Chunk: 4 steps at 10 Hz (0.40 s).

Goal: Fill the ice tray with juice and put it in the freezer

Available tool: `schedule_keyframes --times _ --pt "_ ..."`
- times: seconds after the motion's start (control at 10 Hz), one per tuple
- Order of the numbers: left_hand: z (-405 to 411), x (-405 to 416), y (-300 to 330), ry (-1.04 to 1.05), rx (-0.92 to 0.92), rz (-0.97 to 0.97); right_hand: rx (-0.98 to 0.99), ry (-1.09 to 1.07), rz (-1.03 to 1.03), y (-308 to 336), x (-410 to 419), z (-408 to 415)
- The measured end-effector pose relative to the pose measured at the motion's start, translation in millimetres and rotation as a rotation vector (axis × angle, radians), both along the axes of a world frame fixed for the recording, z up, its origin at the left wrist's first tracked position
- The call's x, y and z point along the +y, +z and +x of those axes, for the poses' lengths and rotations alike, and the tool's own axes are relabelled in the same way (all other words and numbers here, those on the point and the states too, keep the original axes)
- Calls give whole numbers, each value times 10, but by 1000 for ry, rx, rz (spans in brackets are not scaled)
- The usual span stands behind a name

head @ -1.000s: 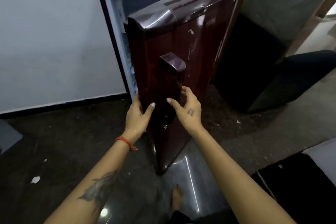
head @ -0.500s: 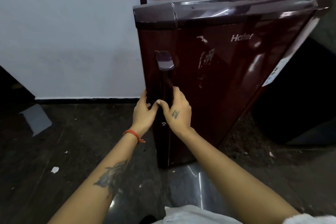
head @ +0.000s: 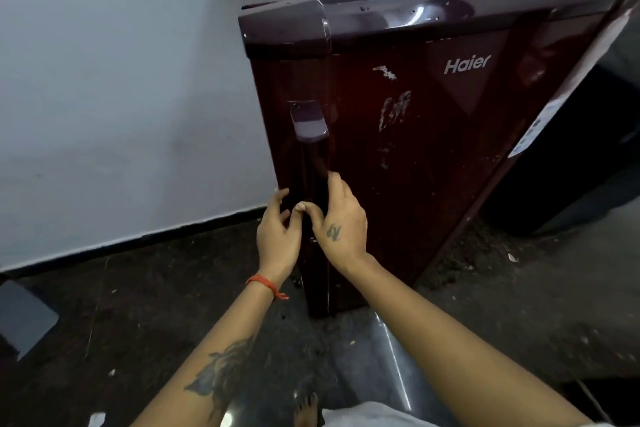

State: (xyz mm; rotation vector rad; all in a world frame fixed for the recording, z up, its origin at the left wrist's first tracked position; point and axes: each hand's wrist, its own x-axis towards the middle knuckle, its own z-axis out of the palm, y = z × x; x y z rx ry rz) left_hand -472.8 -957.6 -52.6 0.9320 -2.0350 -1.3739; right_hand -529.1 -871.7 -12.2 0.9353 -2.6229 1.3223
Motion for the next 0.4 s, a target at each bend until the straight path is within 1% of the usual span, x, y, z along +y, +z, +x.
schedule_keyframes --times 0.1,0.2,0.3,0.4 --pt "-35 -115 -88 -97 44 -13 19 -54 -47 -45 -122 -26" --pt "41 -72 -276 -187 -4 -20 14 -83 -73 -100 -196 11" --pt "145 -15 -490 -238 -147 9 -97 -141 -104 -304 -92 92" --pt "297 88 -741 -349 -361 -1 -375 -291 -68 -747 238 407"
